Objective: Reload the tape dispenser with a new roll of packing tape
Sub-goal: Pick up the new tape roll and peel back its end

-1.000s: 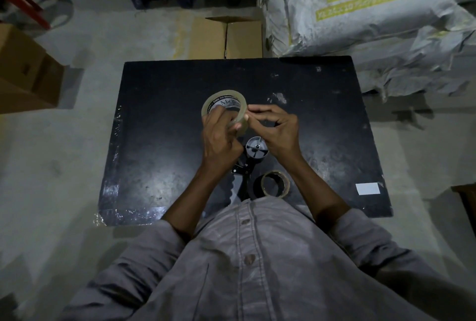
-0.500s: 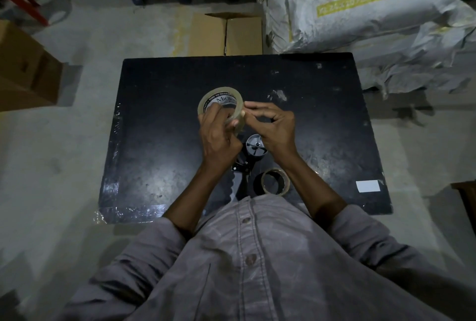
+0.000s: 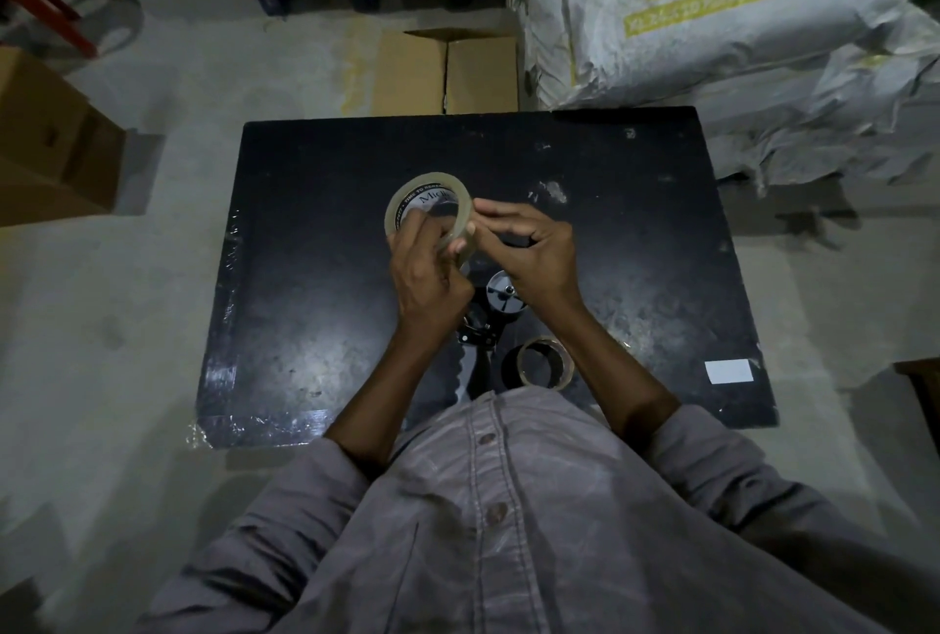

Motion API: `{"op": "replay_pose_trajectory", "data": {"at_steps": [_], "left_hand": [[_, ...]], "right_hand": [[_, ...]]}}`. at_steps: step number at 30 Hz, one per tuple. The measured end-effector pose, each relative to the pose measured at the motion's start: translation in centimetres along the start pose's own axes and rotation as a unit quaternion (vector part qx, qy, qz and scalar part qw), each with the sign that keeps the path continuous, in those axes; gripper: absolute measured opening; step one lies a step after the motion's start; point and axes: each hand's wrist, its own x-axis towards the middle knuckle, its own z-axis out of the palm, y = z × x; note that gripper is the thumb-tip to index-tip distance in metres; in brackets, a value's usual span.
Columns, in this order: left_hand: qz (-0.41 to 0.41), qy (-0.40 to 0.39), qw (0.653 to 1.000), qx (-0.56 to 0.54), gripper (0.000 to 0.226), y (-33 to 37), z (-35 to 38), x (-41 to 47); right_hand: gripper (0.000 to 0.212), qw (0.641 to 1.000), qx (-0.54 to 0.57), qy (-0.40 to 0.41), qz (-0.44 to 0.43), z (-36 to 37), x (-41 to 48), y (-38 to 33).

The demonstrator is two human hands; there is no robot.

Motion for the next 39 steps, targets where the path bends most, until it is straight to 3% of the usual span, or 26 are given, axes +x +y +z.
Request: {"op": "replay_pose_trajectory", "data": {"at_steps": [15, 28, 34, 39], "left_hand": [[0.057, 0.004, 0.998, 0.027, 0.011, 0.4, -1.6, 0.0], [0.008, 0.032, 0.998, 0.045, 0.013, 0.5, -1.4, -1.1], [-0.037, 0.022, 0.999, 0.018, 0.014, 0.3, -1.4, -1.8], [-0.026, 0.015, 0.999, 0.017, 0.014, 0.2, -1.7, -1.7]], "right_hand": [[0.016, 0.998, -0.043, 0.01, -0.032, 0.0, -0.2, -0.8], [0.016, 0.999, -0.026, 0.001, -0.019, 0.7, -0.3, -0.8], [0.021, 0.998, -0.021, -0.058, -0.013, 0.5, -0.6, -0.6], [0.022, 0.993, -0.077, -0.065, -0.07, 0.1, -0.5, -0.8]]}}
